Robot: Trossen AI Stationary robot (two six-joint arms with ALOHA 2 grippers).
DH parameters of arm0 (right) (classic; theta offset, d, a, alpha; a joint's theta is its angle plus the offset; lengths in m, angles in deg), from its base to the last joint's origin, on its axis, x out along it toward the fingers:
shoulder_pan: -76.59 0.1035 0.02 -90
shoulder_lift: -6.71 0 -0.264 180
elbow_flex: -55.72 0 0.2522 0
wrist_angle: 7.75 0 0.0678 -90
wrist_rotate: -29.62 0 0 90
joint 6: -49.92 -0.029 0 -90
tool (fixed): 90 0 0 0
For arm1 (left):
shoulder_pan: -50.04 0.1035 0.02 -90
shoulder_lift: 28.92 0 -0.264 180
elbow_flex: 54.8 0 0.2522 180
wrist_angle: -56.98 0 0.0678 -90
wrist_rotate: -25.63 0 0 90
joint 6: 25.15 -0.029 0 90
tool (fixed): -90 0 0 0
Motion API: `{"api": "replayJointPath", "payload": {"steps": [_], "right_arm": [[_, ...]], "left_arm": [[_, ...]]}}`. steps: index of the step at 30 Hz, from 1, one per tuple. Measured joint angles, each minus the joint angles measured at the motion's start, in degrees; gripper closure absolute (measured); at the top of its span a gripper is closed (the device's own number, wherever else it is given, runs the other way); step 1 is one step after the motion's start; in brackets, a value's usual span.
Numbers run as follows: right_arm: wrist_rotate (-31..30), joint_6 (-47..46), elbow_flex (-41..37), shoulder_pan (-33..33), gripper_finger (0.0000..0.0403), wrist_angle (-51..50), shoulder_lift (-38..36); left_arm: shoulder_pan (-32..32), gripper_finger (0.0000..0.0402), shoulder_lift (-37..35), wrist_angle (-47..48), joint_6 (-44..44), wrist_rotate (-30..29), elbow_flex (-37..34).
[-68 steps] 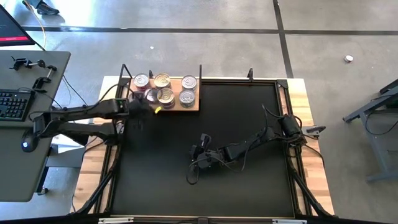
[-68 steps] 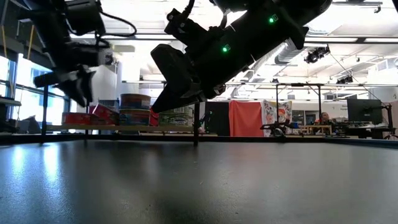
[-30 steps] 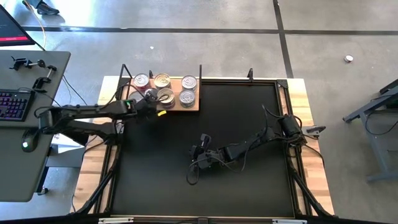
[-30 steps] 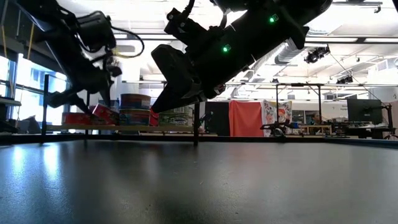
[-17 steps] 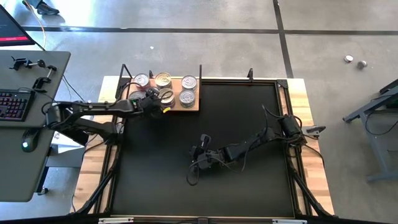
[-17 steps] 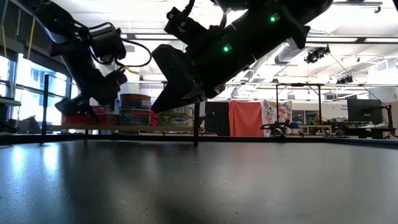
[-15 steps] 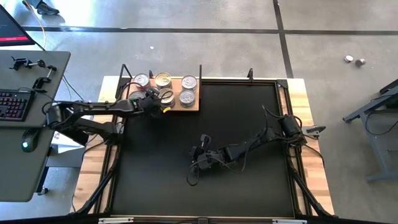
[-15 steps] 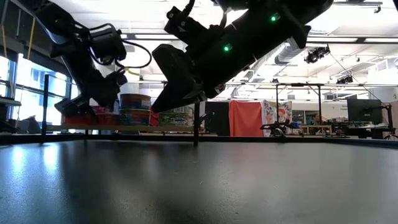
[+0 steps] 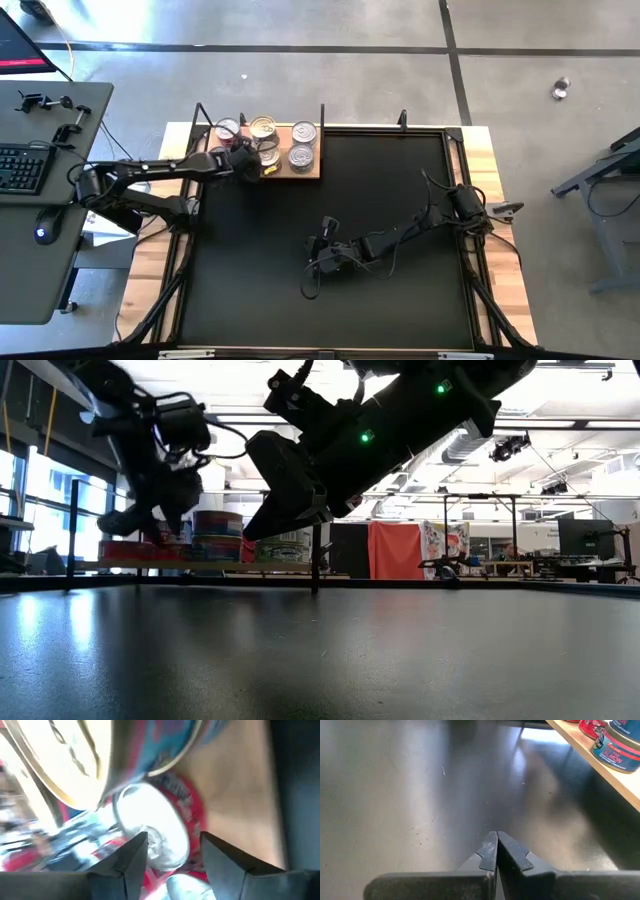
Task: Stack canned seafood by type on shelf
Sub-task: Stack the red tuna can on the top of the other red tuna can
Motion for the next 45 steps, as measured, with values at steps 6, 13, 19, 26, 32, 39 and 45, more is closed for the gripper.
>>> {"api": "replayJointPath", "payload": {"steps": [6, 13, 19, 26, 32, 39, 45], "right_arm": [[0.0, -0.1, 0.0, 0.0, 0.0402, 0.0, 0.0], [0.0, -0.1, 0.0, 0.0, 0.0402, 0.0, 0.0], [0.0, -0.1, 0.0, 0.0, 0.0402, 0.0, 0.0], [0.0, -0.2, 0.0, 0.0, 0.0402, 0.0, 0.0], [0.0, -0.2, 0.0, 0.0, 0.0402, 0.0, 0.0], [0.0, -0.1, 0.0, 0.1, 0.0402, 0.0, 0.0], [0.0, -0.1, 0.0, 0.3, 0.0402, 0.0, 0.0]], "left_arm": [[3.9, 0.0260, 0.0, 5.8, 7.1, 12.0, 3.8], [5.4, 0.0275, 0.0, 8.0, 8.6, 14.6, 3.8], [5.4, 0.0310, 0.0, 17.0, 13.4, 20.6, 9.2], [5.9, 0.0365, 0.0, 26.6, 15.9, 28.1, 15.4], [7.6, 0.0399, 0.4, 22.4, 21.1, 22.9, 16.1], [14.3, 0.0401, 6.0, 16.4, 22.9, 25.9, 16.1], [16.4, 0.0401, 11.5, 16.7, 23.7, 24.7, 16.4]]}}
